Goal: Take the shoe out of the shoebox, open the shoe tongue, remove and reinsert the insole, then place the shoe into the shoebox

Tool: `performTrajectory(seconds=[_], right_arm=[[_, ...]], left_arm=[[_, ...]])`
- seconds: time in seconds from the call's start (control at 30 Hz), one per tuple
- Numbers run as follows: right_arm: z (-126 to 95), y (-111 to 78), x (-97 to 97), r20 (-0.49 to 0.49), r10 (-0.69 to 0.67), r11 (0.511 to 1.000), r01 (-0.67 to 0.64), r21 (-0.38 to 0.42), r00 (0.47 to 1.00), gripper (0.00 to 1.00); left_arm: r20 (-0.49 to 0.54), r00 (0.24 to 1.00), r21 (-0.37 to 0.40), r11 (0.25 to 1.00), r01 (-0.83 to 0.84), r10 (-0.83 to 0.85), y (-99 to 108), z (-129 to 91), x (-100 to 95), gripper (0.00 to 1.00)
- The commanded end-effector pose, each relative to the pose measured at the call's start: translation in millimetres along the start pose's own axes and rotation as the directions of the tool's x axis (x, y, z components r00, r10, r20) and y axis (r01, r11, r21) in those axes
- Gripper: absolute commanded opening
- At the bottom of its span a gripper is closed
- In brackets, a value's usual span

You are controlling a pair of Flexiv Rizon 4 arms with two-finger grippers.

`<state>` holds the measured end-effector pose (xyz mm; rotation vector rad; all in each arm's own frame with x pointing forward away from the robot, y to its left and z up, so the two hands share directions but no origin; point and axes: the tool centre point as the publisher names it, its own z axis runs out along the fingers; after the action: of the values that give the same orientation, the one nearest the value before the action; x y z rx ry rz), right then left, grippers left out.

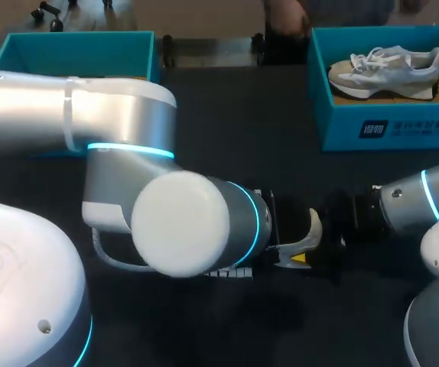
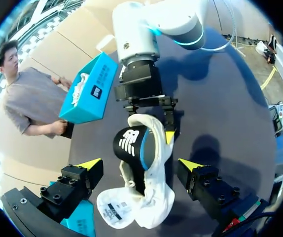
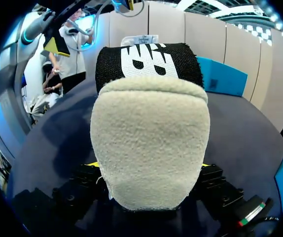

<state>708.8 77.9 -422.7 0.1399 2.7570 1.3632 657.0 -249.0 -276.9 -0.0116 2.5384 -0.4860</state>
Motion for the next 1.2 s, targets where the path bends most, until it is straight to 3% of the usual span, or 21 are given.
performTrajectory(seconds=[0.03,0.3,0.43,0.57,0.93,1.2], right_arm=[[1,0.9,0.9,0.003,-0.001,1.0,0.001,0.003,1.0,0.0],[1,0.9,0.9,0.003,-0.001,1.0,0.001,0.003,1.0,0.0],[1,0.9,0.9,0.003,-0.001,1.0,0.001,0.003,1.0,0.0],[1,0.9,0.9,0.003,-0.001,1.0,0.001,0.003,1.0,0.0],[1,0.9,0.9,0.003,-0.001,1.0,0.001,0.003,1.0,0.0],[1,0.9,0.9,0.003,-0.001,1.0,0.001,0.003,1.0,0.0]], left_arm=[[0.014,1.0,-0.017,1.0,0.003,-0.003,-9,15,6.8,1.0],[0.047,0.999,-0.037,0.999,0.027,-0.025,-12,29,4.1,0.94],[0.07,0.997,-0.048,0.998,0.035,-0.031,-13,36,2.7,0.75],[0.087,0.995,-0.05,0.998,0.045,-0.04,-14,40,0.9,0.62],[0.146,0.989,-0.066,0.997,0.049,-0.039,-11,50,-1.8,0.63],[0.217,0.976,-0.085,0.995,0.047,-0.027,-7,56,-1.7,0.55]])
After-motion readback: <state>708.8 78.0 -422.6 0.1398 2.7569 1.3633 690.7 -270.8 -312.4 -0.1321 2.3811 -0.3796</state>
